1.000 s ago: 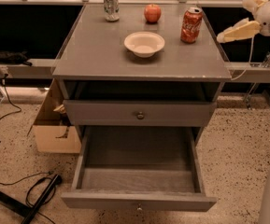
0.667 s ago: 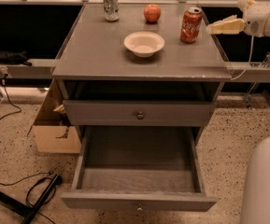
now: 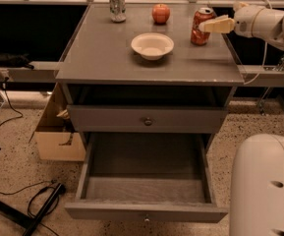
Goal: Place coke can into middle drawer
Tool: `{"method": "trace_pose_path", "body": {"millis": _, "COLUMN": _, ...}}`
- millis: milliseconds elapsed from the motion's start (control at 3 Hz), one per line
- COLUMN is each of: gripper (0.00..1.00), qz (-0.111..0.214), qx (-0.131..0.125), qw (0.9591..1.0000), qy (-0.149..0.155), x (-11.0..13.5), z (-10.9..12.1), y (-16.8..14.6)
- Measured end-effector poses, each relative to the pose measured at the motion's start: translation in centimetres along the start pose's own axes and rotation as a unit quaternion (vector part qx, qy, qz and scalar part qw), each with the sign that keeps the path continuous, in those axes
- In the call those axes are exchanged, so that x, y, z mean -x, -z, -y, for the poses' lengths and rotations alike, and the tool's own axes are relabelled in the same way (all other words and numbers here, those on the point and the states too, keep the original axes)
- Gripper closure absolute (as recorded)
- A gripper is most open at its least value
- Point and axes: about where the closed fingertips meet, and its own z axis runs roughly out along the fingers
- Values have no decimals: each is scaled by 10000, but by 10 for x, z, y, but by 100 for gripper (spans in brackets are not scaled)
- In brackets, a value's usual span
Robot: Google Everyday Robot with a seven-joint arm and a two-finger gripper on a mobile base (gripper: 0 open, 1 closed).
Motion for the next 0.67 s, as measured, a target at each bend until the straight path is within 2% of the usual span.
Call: {"method": "trace_pose_path", "body": {"millis": 667, "gripper": 0, "qz": -10, "qx": -187, "qw": 9997, "qy": -170, "x": -24, "z": 5, "y": -42}}
